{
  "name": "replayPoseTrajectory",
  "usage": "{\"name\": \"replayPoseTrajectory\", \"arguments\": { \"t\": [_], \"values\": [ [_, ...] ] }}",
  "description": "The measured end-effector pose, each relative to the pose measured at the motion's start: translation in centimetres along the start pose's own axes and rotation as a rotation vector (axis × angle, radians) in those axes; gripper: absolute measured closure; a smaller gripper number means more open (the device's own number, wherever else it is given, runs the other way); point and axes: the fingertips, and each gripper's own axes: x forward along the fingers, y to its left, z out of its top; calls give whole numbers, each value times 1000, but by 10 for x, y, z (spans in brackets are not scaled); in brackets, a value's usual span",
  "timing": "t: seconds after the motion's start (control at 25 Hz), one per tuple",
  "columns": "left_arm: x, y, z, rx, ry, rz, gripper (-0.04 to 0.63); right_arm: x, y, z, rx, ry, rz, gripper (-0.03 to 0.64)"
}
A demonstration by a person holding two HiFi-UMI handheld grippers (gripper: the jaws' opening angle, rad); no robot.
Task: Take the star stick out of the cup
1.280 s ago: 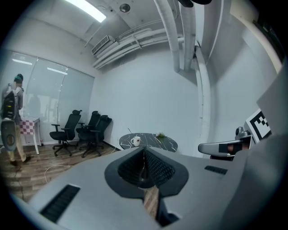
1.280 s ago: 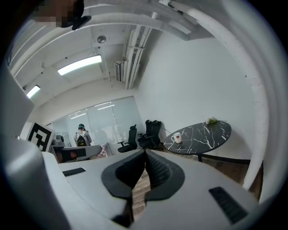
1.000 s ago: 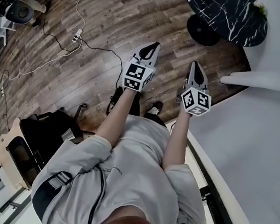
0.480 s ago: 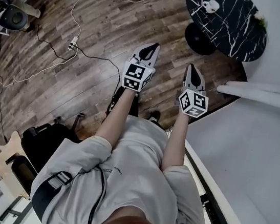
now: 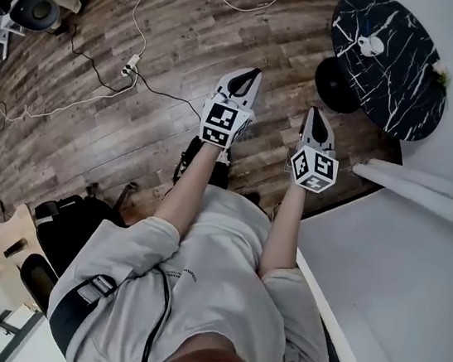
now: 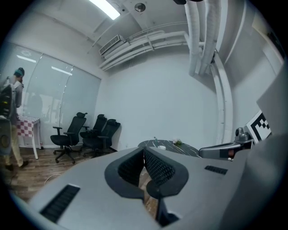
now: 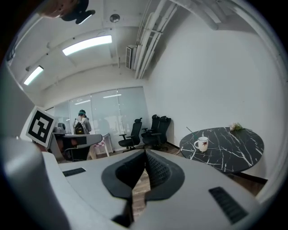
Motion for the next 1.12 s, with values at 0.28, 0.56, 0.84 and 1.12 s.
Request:
{"name": "replayPoseTrajectory", "arguments": {
  "t": [0.28, 0.56, 0.84, 1.12],
  "values": [
    [-1, 78, 12, -13, -1, 71, 572, 63, 45, 10, -19, 11, 41, 582],
    [0, 129, 10, -26, 8, 143, 572, 107, 70, 11, -14, 24, 102, 583],
    [6, 178, 30, -39, -15, 208, 572, 168, 94, 26, -28, 18, 145, 582],
    [41, 222, 48, -51, -37, 259, 572, 233, 107, 57, -91, 8, 222, 582]
  ]
}}
